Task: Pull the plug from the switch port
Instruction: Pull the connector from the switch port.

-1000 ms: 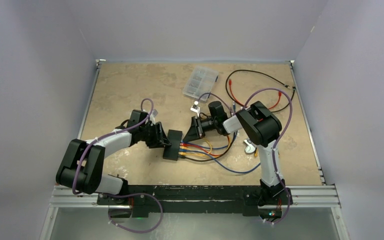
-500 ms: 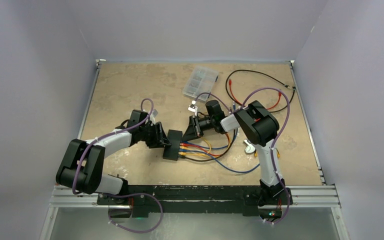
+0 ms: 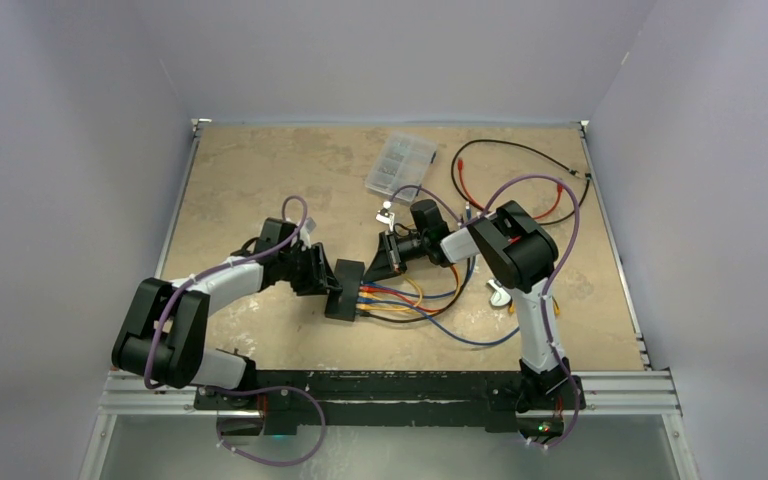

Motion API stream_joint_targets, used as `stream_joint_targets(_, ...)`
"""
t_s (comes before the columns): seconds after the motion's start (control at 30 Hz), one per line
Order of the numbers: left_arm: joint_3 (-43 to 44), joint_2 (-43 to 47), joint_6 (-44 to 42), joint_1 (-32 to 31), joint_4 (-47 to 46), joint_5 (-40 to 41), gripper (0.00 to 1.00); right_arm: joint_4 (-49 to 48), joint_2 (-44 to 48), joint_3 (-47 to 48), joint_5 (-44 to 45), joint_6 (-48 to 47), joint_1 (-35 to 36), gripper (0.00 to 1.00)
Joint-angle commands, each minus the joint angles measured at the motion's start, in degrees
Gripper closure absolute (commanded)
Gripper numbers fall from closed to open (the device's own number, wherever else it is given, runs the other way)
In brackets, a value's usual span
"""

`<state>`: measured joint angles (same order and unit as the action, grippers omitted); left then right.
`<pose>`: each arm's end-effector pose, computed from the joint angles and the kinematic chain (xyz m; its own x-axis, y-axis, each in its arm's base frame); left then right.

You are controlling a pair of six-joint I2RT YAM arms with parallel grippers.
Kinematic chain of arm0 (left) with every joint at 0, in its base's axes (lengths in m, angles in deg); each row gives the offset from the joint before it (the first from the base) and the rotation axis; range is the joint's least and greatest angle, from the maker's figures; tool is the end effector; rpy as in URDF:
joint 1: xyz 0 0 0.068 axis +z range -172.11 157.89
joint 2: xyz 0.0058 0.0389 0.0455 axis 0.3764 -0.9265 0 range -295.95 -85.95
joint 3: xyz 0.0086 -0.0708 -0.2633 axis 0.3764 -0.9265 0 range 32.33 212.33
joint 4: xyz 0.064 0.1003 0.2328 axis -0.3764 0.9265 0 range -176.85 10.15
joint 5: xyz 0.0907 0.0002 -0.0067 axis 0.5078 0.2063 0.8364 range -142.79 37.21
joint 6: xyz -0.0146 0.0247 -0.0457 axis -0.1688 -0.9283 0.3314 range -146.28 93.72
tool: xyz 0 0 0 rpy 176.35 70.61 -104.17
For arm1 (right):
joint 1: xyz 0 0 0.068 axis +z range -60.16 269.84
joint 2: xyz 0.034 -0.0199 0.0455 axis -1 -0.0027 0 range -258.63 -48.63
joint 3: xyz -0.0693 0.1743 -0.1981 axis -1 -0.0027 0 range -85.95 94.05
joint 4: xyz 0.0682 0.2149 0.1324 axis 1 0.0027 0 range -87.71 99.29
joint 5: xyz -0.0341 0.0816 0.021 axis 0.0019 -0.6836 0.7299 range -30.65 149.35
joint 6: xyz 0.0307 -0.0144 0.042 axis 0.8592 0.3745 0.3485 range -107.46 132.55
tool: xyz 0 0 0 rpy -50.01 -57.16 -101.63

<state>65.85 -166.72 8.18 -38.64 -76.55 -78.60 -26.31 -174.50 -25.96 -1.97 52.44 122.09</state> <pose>0.2304 -0.0846 0.1453 -0.9387 -0.2528 -0.2345 -0.0620 0.7927 -0.6064 0.3233 0.2409 0.0731 -0.9359 -0.2264 -0.2698 -0.3209 0.2328 0.9180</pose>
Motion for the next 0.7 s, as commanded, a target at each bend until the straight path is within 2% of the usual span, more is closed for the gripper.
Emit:
stream_joint_targets(0.0,2.72,1.50,-2.65,0.01,2.99,4.48,0.57,3.33,-5.54,-1.54,9.73,-5.74,2.30,1.00)
stream_joint_targets(0.23,6.75,5.21,-3.32,-1.45,8.70,11.13,0.58,3.94,-5.46,-1.45,10.16,-6.05,2.35,1.00)
stream_joint_targets(0.47,12.03,5.30,-4.14,-8.55,13.71,19.39,0.58,4.50,-5.63,-1.32,10.60,-6.28,2.33,1.00)
stream_joint_targets(0.67,16.85,0.69,-4.10,-16.56,17.81,27.29,0.57,5.53,-5.36,-1.20,11.04,-6.67,2.30,1.00)
